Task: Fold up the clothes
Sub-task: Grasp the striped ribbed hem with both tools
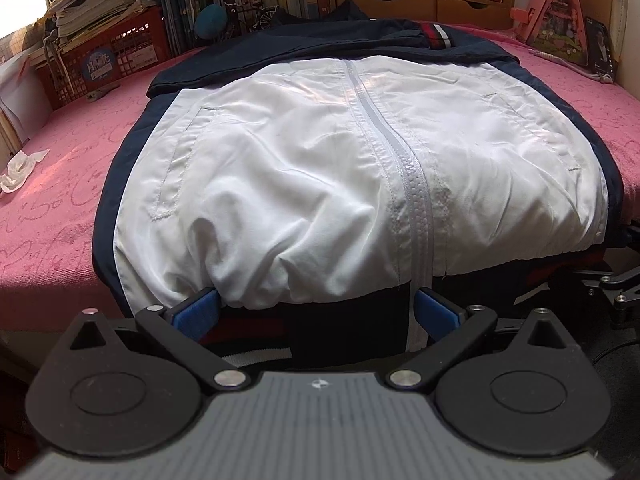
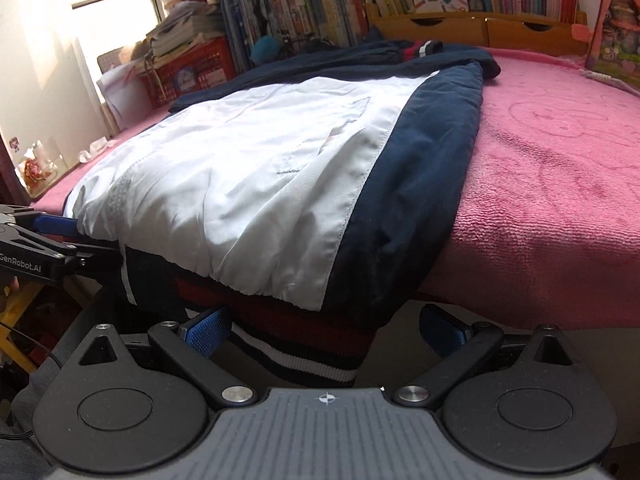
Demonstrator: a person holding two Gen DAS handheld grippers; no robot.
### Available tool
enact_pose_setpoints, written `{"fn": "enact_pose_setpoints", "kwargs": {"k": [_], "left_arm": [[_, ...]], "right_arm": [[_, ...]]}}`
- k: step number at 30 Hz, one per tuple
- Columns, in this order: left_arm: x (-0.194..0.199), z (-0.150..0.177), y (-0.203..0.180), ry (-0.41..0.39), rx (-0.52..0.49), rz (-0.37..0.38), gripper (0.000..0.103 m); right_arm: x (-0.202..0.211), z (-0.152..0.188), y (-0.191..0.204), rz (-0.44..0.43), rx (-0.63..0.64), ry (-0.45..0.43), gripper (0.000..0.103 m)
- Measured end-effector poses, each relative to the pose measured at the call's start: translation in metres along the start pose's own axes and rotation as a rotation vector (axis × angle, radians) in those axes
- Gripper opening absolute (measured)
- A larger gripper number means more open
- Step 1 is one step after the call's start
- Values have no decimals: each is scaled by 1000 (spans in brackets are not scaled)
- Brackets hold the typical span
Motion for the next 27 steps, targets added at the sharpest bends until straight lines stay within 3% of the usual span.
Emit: {"fn": "enact_pose_setpoints", "kwargs": {"k": [9, 19, 23, 25, 27], "left_arm": [[45, 14, 63, -144, 129, 187, 103], [-2, 30, 83, -57, 265, 330, 103], [-21, 36, 91, -21, 319, 387, 101], [-31, 40, 95, -2, 346, 415, 93], [-40, 43, 99, 16, 373, 444, 55]], "right_arm": [[-8, -8, -3, -54, 30, 24, 100], [-8, -10, -1, -75, 8, 53, 100], [6, -8, -4, -125, -41, 45, 96], [17, -8, -6, -189, -87, 30, 93], [27, -8, -10, -217, -144, 15, 83]]}}
Point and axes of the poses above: each gripper's, at about its wrist camera, not at the fingertips, and x roughly against the way its jaws point, y to its left, z to its underside, the point moved 1 cm from there along -x, roughly the way its jaws point, and after that the axes turned 11 degrees about y, right-handed, at the moved point
